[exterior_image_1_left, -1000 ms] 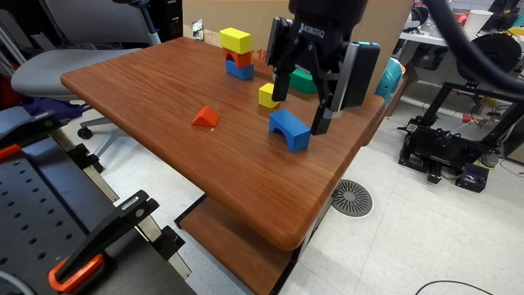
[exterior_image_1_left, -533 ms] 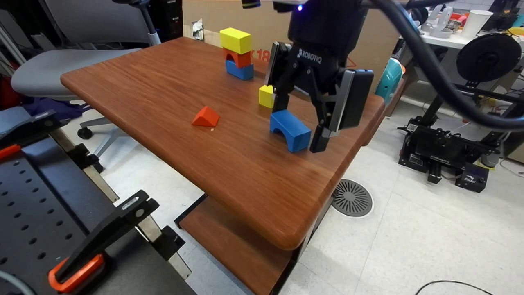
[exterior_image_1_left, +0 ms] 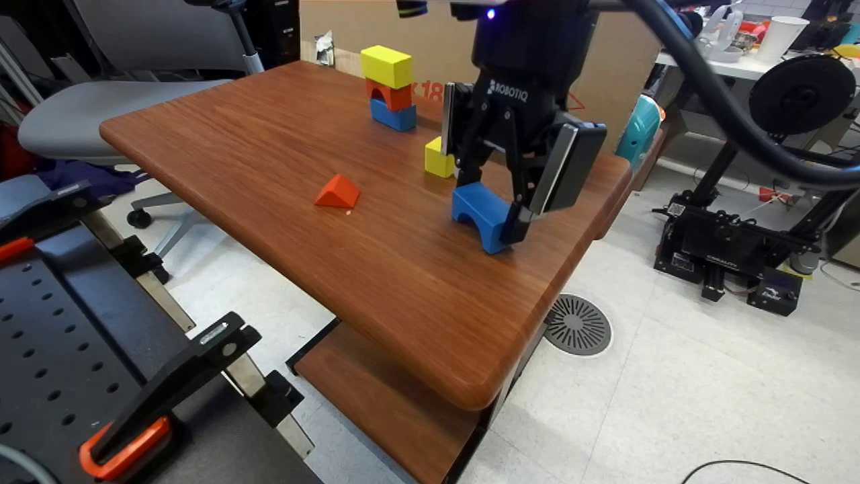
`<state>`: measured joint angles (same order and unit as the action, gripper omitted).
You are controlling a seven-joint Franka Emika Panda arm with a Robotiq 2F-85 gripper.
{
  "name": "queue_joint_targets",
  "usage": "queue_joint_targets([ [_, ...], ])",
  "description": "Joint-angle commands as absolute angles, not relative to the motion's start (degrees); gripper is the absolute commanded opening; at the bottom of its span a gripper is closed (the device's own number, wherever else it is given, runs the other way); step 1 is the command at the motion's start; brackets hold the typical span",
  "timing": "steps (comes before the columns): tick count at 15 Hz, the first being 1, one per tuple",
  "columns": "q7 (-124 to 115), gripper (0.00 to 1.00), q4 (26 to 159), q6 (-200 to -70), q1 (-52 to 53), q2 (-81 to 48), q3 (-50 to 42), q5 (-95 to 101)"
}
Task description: Put the rectangular block on the yellow block
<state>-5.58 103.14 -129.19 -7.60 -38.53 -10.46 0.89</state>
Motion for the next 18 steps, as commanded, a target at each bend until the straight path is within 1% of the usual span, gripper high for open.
queue_joint_targets([
  [1, -5.8, 0.43, 102.8, -127.9, -8.0, -37.2, -9.9, 1.0],
  [10, -1.8, 0.43, 111.7, -133.1, -7.2, -24.1, -7.0, 0.2],
  [14, -2.1, 0.43, 112.8, -132.4, -6.1, -19.6, -4.1, -2.3],
  [18, -3.4, 0.43, 111.9, -132.1, -4.7, -18.3, -1.6, -6.9],
])
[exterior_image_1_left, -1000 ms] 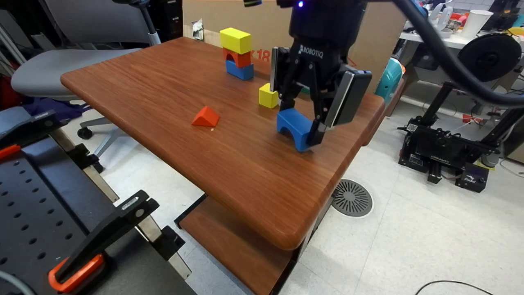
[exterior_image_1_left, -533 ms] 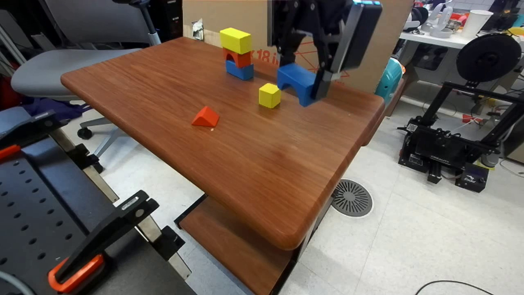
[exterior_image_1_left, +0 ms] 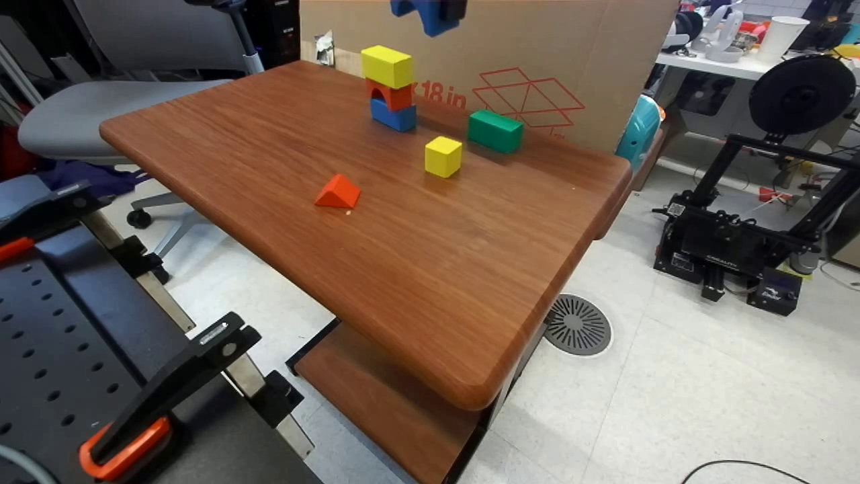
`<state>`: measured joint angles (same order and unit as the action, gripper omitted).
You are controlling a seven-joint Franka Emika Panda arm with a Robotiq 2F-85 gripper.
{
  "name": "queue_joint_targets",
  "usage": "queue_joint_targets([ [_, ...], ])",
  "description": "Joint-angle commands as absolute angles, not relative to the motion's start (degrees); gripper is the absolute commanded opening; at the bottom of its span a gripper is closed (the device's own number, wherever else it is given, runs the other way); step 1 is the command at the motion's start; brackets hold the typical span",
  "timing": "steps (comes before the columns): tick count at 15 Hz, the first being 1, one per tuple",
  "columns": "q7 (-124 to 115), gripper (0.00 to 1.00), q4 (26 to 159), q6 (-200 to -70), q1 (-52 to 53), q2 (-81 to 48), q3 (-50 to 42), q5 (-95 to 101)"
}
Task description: Put the rectangular block on the yellow block
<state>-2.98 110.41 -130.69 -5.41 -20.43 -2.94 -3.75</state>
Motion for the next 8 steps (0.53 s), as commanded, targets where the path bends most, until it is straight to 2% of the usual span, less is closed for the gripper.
queue_joint_targets([
  [1, -3.5, 0.43, 111.6, -132.2, -4.3, -18.2, -1.2, -7.5],
  [8, -5.7, 0.43, 109.1, -134.1, -1.0, -20.6, -0.2, -6.4],
])
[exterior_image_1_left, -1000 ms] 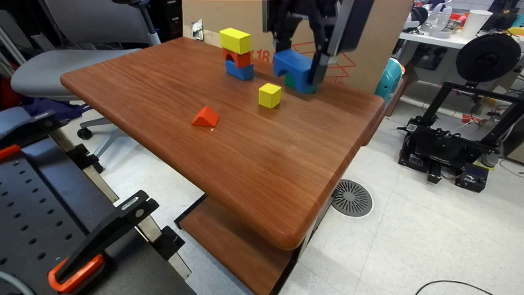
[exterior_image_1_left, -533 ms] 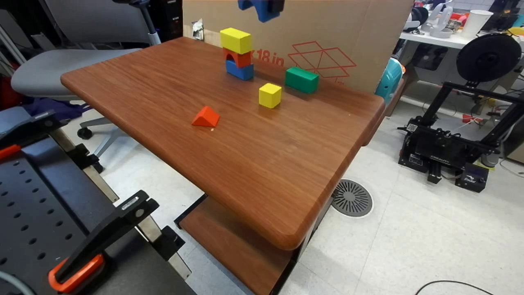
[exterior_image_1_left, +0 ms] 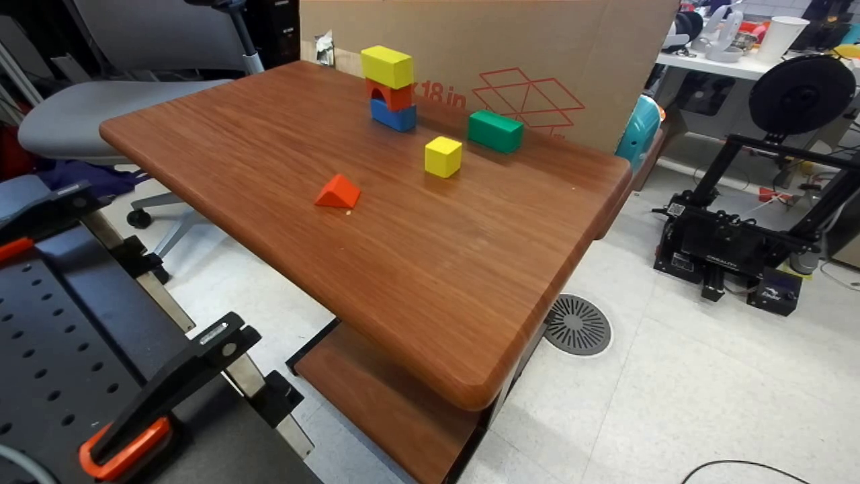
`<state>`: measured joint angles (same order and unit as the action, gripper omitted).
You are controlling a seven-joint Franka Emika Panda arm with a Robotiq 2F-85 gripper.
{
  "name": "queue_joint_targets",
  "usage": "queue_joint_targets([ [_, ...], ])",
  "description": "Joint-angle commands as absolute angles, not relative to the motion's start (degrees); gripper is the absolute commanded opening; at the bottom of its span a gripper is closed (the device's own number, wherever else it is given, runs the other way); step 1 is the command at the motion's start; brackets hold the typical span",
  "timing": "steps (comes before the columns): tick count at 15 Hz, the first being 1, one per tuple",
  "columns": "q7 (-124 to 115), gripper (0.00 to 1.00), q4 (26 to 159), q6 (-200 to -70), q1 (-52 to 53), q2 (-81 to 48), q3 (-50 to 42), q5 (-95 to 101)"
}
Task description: Put the rectangular block on the yellow block
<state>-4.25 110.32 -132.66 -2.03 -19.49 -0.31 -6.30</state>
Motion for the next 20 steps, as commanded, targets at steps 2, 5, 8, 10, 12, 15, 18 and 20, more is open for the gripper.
queue_joint_targets([
  [2, -6.8, 0.43, 108.1, -133.5, -0.4, -21.7, -0.4, -6.0],
  [5, -8.4, 0.43, 106.6, -133.0, 0.2, -23.3, -0.8, -5.2],
  [8, -8.9, 0.43, 104.8, -132.7, 0.3, -25.2, -1.1, -4.7],
  [10, -9.0, 0.43, 103.7, -132.8, 0.4, -26.3, -1.2, -4.5],
  [12, -9.0, 0.43, 102.7, -132.7, 0.6, -27.4, -1.4, -4.1],
  [15, -9.3, 0.43, 101.3, -132.5, 0.9, -29.1, -1.6, -3.3],
  [18, -9.7, 0.43, 100.7, -132.6, 1.4, -30.1, -1.8, -1.9],
  [20, -10.1, 0.43, 100.3, -132.4, 1.7, -30.5, -1.9, -1.2],
])
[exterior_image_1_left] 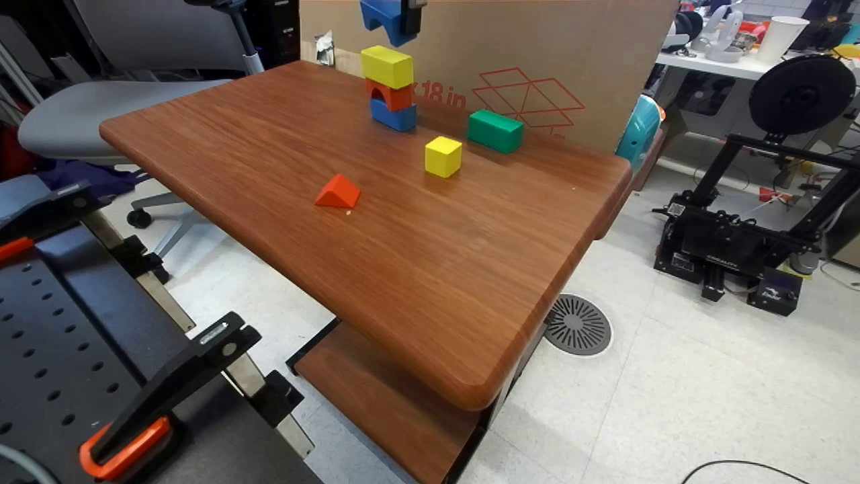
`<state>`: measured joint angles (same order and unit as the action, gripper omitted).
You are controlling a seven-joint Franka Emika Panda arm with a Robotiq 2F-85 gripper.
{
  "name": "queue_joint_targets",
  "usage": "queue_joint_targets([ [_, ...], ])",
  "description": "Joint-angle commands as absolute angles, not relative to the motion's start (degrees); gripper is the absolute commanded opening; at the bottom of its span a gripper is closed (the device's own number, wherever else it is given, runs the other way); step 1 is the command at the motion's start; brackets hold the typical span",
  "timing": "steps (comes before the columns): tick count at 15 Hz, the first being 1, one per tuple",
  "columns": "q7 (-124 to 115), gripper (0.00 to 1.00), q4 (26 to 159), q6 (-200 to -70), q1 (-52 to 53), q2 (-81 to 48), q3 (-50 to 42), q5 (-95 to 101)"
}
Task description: Put the rectangular block on the yellow block
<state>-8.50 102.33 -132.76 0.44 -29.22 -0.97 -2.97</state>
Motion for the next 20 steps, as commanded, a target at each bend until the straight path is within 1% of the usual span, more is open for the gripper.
queue_joint_targets([
  [1, -10.3, 0.43, 100.4, -132.7, 1.8, -30.7, -2.0, -0.7],
  [20, -11.2, 0.43, 99.5, -131.6, 3.3, -32.1, -2.1, 2.3],
])
